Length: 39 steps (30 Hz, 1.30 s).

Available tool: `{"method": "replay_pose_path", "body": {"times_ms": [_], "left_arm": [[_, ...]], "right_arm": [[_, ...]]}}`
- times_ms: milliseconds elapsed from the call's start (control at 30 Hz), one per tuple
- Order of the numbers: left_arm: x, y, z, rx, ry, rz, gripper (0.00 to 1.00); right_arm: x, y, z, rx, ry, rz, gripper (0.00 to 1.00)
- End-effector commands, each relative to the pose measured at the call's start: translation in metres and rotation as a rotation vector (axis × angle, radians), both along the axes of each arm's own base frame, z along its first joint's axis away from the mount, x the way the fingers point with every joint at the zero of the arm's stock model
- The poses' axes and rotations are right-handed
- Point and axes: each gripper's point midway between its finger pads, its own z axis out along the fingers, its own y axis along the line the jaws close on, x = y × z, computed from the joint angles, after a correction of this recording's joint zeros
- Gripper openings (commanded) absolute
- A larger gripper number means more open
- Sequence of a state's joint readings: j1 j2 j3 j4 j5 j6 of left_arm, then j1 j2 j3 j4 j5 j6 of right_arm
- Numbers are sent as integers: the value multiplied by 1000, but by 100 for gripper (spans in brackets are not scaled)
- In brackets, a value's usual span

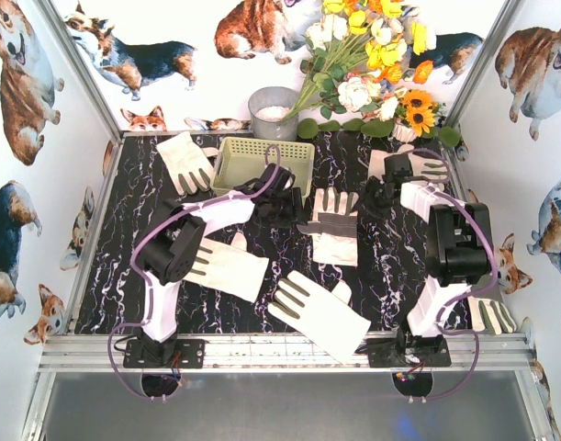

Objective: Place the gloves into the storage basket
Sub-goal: Adjust the glove at the center of the board, then pick up the glove at the corner of the board.

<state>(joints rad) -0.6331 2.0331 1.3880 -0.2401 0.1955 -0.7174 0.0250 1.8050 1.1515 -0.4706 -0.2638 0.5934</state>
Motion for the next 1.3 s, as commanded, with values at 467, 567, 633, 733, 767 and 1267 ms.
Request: {"method": "replay_pose_path", "body": {"times_ms": [467, 567, 633, 733, 767, 1267], "left_arm": [[-36, 58, 78, 145, -113, 72, 60], [-37, 70, 85, 170, -125, 126, 60], [-39, 79, 90, 190, -128, 167, 62], [-42, 92, 96, 215, -133, 218, 63], [-44, 96, 97, 223, -133, 233, 63], [-14, 222, 135, 215, -186, 533, 72]], "right_arm": [[1, -4, 103, -14, -268, 71, 62], [-5, -3, 114, -8, -292, 74, 63], [-9, -3, 122, -6, -311, 77, 63], [-14, -2, 136, -12, -352, 101, 63], [-16, -3, 140, -20, -361, 106, 63], [-59, -2, 201, -50, -453, 154, 63]]}}
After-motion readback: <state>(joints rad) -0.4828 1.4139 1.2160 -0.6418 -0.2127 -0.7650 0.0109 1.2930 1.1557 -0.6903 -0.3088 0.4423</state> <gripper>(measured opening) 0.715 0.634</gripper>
